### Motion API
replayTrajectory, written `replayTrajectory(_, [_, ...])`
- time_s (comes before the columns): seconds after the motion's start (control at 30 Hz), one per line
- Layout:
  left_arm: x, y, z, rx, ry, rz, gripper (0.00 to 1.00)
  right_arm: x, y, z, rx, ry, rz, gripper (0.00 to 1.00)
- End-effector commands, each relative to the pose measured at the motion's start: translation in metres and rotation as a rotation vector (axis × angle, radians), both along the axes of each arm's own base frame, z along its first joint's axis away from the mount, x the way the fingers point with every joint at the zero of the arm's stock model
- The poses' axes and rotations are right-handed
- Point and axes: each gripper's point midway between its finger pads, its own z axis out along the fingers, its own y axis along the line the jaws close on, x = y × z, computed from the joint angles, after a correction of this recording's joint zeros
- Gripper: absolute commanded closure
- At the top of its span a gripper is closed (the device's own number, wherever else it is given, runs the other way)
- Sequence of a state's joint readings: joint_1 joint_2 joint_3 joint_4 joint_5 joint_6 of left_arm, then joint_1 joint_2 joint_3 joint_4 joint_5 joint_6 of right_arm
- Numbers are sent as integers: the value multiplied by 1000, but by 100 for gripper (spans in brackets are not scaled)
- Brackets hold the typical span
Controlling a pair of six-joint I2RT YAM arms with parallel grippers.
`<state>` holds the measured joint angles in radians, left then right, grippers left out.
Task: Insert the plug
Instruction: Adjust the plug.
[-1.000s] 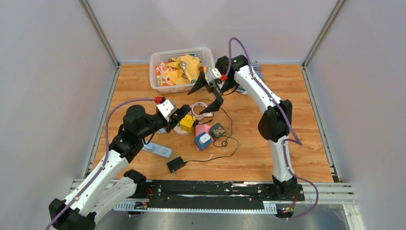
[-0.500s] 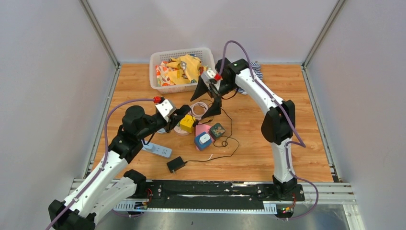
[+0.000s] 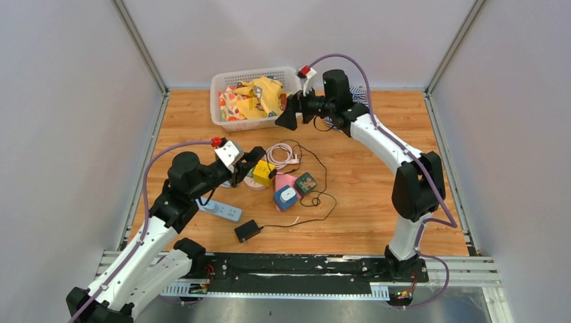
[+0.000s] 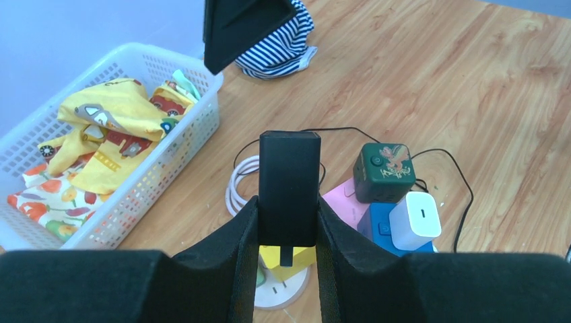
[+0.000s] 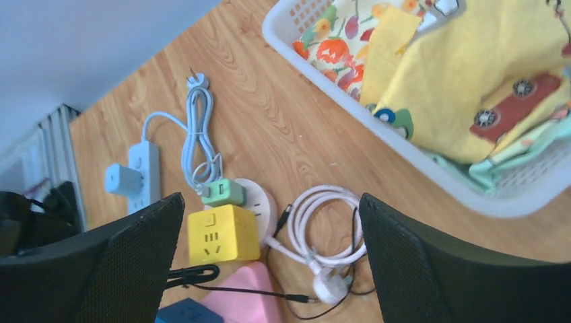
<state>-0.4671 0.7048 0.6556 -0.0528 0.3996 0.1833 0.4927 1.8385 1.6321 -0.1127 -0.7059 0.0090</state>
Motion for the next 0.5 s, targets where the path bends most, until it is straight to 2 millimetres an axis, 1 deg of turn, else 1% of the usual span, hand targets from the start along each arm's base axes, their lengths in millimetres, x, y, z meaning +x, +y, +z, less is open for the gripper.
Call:
replayTrajectory(0.0, [4,4,2,-13,-26,39,100,2,-4,33,315,274,-201,0])
replayTrajectory(0.03, [5,5,3,-12,-29,45,100,-6,-5,37,395,311,-147,0])
replayTrajectory(0.07, [7,6,3,-10,-29,52,100,-9,-9,46,511,325,-111,0])
replayTrajectory(0.1, [8,7,2,-9,-29,60,100,-9,-13,51,613,329,-102,0])
replayTrajectory(0.13, [9,8,1,-8,-26,70,100,-7,-17,53,663,350,-93,0])
replayTrajectory(0.2, [10,10,-1,-7,-22,85,100,-3,-17,46,631,394,-90,0])
replayTrajectory(0.23, [11,11,-3,-6,-17,93,100,0,-16,36,588,414,-131,1])
replayTrajectory(0.3, [13,13,-5,-6,-10,113,100,-2,-14,25,520,414,-186,7])
replayTrajectory(0.37, [15,16,-7,-4,-6,132,100,-10,-8,25,482,407,-171,18])
replayTrajectory(0.43, [17,18,-7,-2,-8,149,100,-22,1,29,477,407,-136,22])
replayTrajectory(0.47, [18,19,-8,1,-9,157,100,-31,8,33,475,407,-114,26])
